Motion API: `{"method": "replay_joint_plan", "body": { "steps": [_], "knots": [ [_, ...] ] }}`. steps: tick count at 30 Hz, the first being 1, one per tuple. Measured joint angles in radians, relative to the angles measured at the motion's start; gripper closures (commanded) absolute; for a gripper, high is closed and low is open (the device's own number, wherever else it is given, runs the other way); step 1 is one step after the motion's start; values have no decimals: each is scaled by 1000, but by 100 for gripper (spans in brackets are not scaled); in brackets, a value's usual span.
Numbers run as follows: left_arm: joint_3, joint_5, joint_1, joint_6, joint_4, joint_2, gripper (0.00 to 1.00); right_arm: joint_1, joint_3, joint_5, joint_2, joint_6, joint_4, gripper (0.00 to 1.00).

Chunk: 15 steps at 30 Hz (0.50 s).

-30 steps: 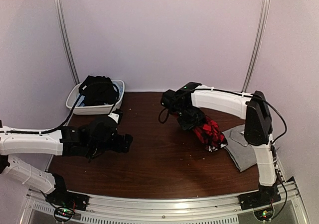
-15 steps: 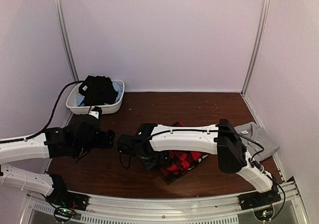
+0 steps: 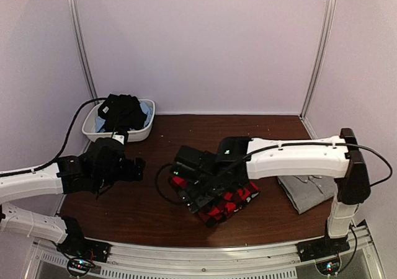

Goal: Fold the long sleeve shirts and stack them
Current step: Turn over the square-folded shirt at the center of the board, then rotate the square-folded shirt at the center of the board.

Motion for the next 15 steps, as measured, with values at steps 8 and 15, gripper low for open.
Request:
{"method": "replay_joint_plan", "body": {
  "steps": [8, 15],
  "knots": [
    [-66, 307, -1, -23, 266, 121, 7, -361, -498, -181, -385, -10, 351, 0],
    [-93, 509, -27, -80, 467, 266, 6, -587, -750, -375, -399, -32, 576, 0]
  ]
}}
